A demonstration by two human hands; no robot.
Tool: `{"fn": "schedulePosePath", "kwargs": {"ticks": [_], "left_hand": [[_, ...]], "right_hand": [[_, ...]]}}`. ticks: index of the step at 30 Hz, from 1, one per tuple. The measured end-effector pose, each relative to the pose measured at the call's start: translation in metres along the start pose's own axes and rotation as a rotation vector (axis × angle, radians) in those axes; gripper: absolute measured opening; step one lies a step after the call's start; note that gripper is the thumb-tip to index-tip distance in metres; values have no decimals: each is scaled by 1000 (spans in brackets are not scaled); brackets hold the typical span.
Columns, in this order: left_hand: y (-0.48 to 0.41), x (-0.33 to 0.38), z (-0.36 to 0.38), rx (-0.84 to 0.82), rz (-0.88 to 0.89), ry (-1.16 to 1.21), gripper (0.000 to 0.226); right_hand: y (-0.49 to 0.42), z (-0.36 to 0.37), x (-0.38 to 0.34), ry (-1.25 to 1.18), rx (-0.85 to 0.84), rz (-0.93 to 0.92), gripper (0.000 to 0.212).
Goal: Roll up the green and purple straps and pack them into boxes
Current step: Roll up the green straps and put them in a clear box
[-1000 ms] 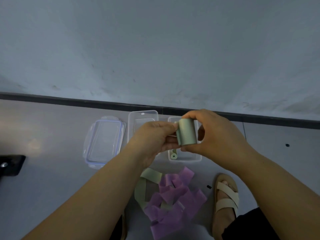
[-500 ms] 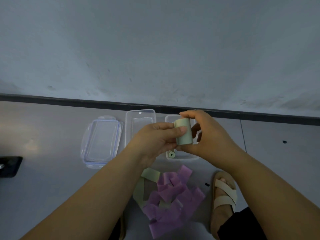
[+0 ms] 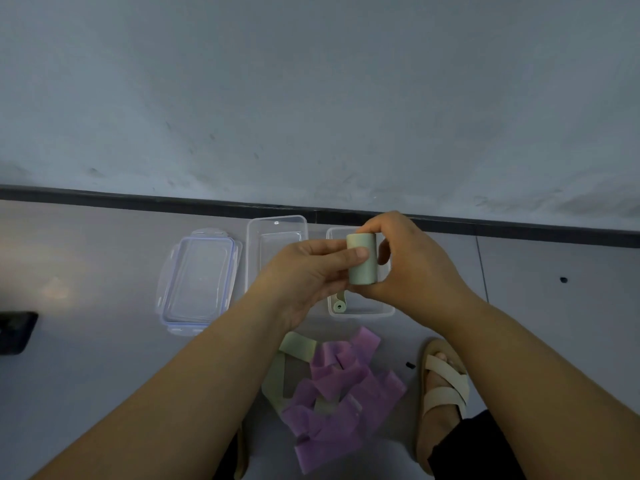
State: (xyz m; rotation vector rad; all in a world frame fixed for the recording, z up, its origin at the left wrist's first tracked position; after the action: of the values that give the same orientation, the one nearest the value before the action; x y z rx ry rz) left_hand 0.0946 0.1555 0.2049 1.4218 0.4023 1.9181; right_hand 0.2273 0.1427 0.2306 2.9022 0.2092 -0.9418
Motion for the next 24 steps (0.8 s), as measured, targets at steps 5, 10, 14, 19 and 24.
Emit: {"fn": "schedulePosePath", "kwargs": {"ticks": [5,10,14,19,24], "left_hand": [[-3,0,-2,44,36,-101,26],[-6,-2,-6,78,79,-251,24],[-6,1,-3,92,210,-475,21],[-6,5,0,78,285,-659,27],[-14,1,-2,80,288,-828,32]], "right_hand": [[-2,6,2,-23,-21,31,51],[-3,7,10,-258,-239,115,57],[-5,-1,17,-320,-240,155,32],[-10,0,24,-446,-314,233,37],[-19,12,27,-427,-368,236,30]]}}
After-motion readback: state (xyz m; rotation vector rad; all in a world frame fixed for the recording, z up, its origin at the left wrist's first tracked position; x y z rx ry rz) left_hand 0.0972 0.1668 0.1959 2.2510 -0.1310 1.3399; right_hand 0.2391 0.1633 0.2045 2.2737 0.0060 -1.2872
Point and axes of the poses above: each hand's wrist, its own y-axis away from the middle knuckle, its own z-axis out of the palm, x = y × z, the point moved 4 cm from there along -y, towards the middle knuckle, and after that the axes turned 4 degrees about y, right-handed, at the moved point
